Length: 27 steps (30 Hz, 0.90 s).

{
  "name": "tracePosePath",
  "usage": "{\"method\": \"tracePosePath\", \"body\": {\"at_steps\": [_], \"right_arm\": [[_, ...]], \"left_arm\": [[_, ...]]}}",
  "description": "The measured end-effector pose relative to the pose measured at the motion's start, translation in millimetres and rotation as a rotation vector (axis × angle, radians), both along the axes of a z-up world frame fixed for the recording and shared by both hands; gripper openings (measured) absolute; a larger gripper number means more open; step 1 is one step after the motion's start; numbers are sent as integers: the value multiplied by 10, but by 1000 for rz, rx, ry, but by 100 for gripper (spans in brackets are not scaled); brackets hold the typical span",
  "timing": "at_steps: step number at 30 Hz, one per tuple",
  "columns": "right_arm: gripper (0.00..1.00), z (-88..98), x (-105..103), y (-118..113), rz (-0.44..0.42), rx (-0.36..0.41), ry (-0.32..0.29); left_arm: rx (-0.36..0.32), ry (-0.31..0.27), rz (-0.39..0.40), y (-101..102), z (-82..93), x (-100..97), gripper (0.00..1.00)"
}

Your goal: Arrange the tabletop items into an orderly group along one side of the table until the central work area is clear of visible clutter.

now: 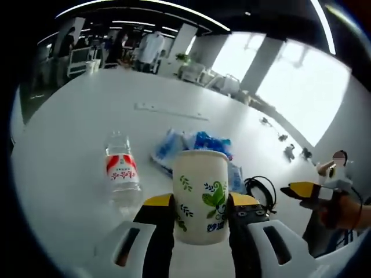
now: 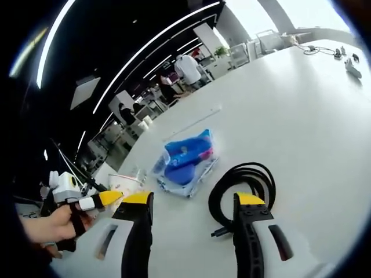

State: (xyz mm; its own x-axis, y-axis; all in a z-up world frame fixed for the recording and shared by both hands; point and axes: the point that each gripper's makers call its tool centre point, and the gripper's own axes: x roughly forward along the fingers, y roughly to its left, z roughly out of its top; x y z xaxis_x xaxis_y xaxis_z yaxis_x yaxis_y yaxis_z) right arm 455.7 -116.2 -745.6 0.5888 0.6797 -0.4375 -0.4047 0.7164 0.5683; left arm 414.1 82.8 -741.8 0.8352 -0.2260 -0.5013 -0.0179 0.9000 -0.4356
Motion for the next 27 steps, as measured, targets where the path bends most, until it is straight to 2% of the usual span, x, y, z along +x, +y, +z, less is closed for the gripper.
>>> {"method": "tracePosePath", "body": {"at_steps": [3, 4, 6, 10, 13, 16, 27], "right_arm": [[53, 32, -3, 22, 5, 7, -1], [53, 56, -2, 36, 6, 11, -3], [53, 87, -3, 57, 11, 13, -8], [53, 154, -4, 101, 33, 14, -30], [52, 196, 0, 134, 35, 29, -33], [52, 213, -14, 184, 60, 13, -47], [52, 341, -49, 374, 107, 42, -58]], "left_arm": [[-16, -38, -9, 9, 51, 13, 32], [-34, -88, -32, -38, 134, 30, 32], [-51, -144, -58, -71, 234, 30, 32], [-65, -202, -102, -120, 348, 9, 33], [-90, -233, -118, -147, 409, 11, 33], [-87, -249, -138, -204, 439, 0, 33], [-73, -311, -215, -314, 522, -17, 33]]}}
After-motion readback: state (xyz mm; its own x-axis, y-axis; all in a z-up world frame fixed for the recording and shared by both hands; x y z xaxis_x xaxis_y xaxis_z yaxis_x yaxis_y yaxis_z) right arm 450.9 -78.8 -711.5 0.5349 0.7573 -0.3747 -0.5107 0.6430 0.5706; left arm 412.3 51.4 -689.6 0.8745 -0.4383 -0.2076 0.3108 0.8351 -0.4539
